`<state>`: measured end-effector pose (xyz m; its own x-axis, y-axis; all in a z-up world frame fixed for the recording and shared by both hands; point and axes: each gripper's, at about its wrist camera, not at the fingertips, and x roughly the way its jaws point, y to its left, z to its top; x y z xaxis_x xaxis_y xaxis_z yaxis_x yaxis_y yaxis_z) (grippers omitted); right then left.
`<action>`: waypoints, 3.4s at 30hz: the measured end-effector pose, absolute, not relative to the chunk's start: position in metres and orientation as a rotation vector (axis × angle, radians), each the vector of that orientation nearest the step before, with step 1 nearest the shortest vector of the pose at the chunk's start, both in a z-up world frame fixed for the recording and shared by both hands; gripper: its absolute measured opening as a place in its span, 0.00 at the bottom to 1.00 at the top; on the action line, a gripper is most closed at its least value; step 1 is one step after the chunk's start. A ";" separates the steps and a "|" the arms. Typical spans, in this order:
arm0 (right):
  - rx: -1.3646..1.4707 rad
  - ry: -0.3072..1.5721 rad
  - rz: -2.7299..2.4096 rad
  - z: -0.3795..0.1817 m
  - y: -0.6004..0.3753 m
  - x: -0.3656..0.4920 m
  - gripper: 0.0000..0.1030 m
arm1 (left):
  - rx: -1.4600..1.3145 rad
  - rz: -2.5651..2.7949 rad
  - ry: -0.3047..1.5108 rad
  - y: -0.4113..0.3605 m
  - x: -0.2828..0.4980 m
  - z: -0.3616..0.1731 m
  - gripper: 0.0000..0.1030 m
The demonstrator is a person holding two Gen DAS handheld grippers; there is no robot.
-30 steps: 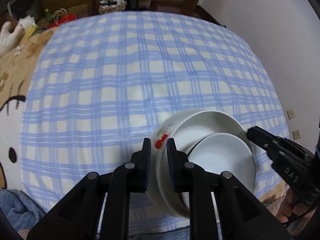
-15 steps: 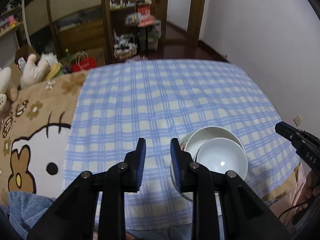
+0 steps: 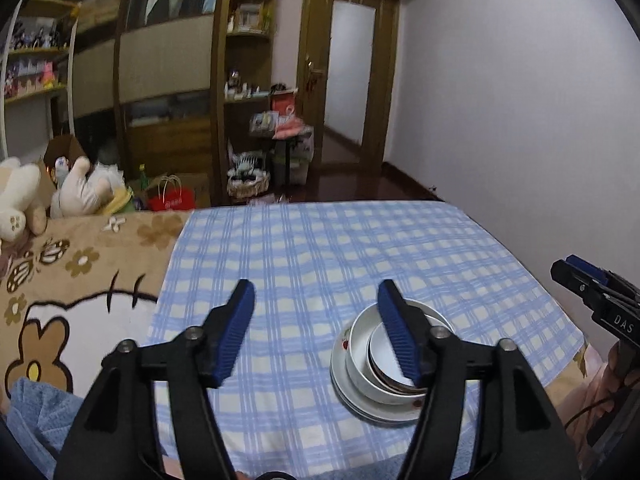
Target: Organize plates and bowls
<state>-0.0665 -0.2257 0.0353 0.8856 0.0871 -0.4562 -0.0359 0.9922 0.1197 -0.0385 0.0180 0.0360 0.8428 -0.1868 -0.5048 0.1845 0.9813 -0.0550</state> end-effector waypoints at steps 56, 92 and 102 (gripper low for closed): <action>0.083 0.489 -0.058 -0.007 -0.229 -0.067 0.98 | 0.177 -0.200 0.576 -0.023 -0.027 -0.010 0.97; 0.045 0.466 -0.069 -0.008 -0.223 -0.068 0.98 | 0.180 -0.198 0.588 -0.020 -0.029 -0.013 0.97; 0.045 0.476 -0.069 -0.011 -0.225 -0.068 0.98 | 0.182 -0.198 0.595 -0.017 -0.029 -0.013 0.97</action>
